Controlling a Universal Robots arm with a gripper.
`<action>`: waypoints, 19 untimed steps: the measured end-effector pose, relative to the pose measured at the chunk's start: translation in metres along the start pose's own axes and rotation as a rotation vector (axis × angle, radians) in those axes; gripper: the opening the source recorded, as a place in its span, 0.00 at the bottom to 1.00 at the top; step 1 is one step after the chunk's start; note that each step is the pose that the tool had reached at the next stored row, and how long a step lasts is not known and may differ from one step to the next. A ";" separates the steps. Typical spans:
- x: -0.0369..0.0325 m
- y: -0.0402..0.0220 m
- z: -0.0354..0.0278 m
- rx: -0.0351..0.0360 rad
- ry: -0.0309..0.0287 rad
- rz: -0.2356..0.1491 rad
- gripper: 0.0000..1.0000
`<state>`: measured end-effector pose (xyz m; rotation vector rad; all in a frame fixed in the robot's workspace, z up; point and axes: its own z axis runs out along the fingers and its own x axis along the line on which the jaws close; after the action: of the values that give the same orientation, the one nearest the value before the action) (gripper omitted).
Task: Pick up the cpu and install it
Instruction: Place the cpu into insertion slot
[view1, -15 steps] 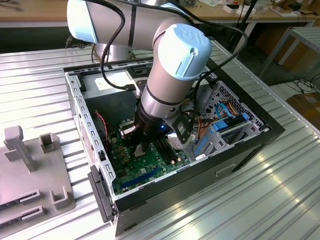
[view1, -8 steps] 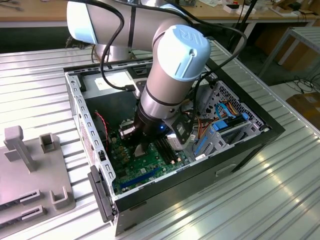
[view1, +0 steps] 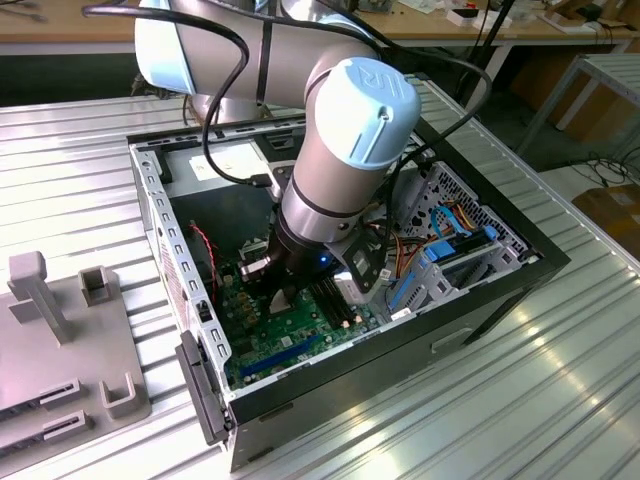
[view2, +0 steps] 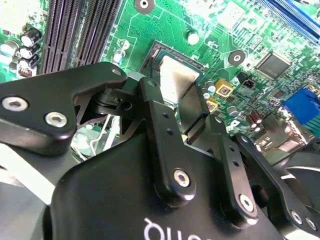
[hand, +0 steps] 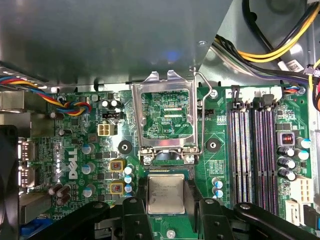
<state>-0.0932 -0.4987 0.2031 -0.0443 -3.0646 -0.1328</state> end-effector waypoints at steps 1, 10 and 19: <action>0.0000 -0.0001 0.0002 -0.0004 -0.0004 0.003 0.43; 0.0000 -0.0011 0.0001 -0.0008 -0.0002 0.002 0.43; 0.0000 -0.0017 0.0001 -0.0008 -0.0002 0.002 0.43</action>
<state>-0.0932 -0.5004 0.2028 -0.0479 -3.0647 -0.1339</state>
